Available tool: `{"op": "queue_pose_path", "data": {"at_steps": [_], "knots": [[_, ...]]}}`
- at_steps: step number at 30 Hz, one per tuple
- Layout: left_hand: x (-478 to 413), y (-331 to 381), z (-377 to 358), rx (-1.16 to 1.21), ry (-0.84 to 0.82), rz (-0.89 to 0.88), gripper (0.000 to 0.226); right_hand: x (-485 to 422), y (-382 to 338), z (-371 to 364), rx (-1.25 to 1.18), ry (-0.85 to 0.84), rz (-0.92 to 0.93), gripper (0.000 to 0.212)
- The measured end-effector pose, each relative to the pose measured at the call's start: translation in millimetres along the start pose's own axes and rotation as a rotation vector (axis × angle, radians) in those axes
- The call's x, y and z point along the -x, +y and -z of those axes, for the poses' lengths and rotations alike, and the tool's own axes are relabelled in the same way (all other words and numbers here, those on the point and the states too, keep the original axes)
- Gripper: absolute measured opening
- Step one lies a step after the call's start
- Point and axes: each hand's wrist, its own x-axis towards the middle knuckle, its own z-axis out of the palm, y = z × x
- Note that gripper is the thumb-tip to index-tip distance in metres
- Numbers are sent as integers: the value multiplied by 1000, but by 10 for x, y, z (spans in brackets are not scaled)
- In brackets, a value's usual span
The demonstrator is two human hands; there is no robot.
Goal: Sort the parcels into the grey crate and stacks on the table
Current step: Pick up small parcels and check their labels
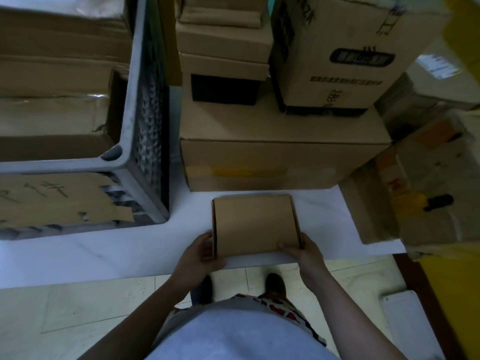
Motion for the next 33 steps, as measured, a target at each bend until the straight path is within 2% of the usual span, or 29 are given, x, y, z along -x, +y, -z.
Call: {"op": "queue_pose_path", "data": {"at_steps": [5, 7, 9, 15, 19, 26, 29, 33], "knots": [[77, 51, -191, -70, 151, -63, 80, -40, 23, 170, 34, -74, 43, 58], [119, 81, -288, -59, 206, -90, 71, -69, 15, 228, 26, -108, 64, 62], [145, 112, -402, 9, 246, -95, 63, -95, -17, 298, 32, -153, 80, 62], [259, 192, -716, 177, 351, -109, 64, -146, -196, 529, 69, -233, 163, 63], [325, 234, -884, 205, 409, -145, 63, -86, -260, 615, 63, -252, 232, 78], [416, 281, -752, 62, 400, -262, 69, 120, -271, 535, 32, -183, 274, 74], [386, 320, -731, -93, 446, -350, 69, 227, -272, 395, 99, -124, 310, 75], [396, 323, -535, -171, 445, -405, 70, 295, -330, 269, 158, -116, 357, 76]]}}
